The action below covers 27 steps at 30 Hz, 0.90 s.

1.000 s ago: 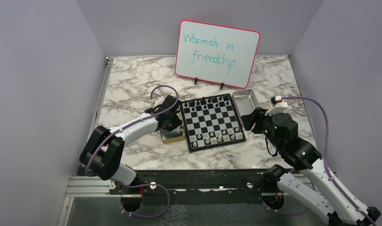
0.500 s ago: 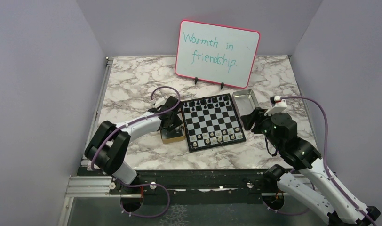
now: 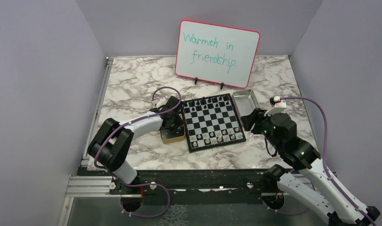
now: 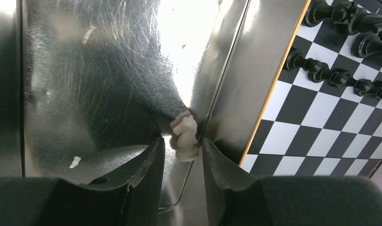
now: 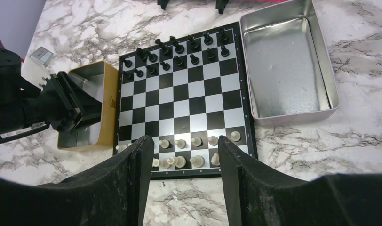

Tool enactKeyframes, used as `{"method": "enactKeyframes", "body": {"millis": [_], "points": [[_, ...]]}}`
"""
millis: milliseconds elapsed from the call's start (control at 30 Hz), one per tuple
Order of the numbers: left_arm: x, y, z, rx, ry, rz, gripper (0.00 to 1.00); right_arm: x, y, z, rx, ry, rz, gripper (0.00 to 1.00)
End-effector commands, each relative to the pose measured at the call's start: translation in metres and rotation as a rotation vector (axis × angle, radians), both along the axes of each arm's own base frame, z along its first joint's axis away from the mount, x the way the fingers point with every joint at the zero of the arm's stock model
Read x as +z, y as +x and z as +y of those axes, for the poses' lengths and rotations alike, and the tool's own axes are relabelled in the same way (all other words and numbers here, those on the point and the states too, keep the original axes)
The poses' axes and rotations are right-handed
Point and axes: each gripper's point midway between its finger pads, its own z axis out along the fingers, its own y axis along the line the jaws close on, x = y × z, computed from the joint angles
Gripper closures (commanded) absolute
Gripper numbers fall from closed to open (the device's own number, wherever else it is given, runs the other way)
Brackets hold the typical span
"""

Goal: Set up the chess pieces on the board
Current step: Pick up the chess piece from the storage box.

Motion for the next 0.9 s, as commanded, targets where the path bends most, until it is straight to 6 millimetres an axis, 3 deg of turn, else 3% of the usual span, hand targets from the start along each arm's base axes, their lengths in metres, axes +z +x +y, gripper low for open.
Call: {"method": "enactKeyframes", "body": {"millis": [0,100,233,433,600,767,867], "points": [[-0.004,-0.005,-0.008,0.015,-0.056,0.032,0.65,0.003,0.001,-0.002,-0.011,0.005,-0.018,0.43],[-0.006,-0.009,-0.002,0.047,-0.042,0.045,0.69,0.002,0.000,-0.001,-0.008,0.012,-0.015,0.42],[-0.004,-0.008,0.003,0.039,-0.016,0.033,0.82,0.002,0.000,-0.001,-0.006,0.014,-0.015,0.42],[0.013,-0.001,0.007,0.000,0.019,-0.023,0.91,0.006,-0.001,0.002,0.004,0.041,-0.014,0.43],[0.058,0.015,0.011,-0.098,0.067,-0.182,0.91,0.009,-0.004,0.017,0.049,0.113,0.011,0.43],[0.121,0.031,0.006,-0.353,0.141,-0.443,0.91,0.012,-0.004,0.033,0.091,0.167,0.046,0.43],[0.152,0.029,0.002,-0.506,0.178,-0.609,0.96,0.016,-0.004,0.047,0.141,0.198,0.070,0.43]]}}
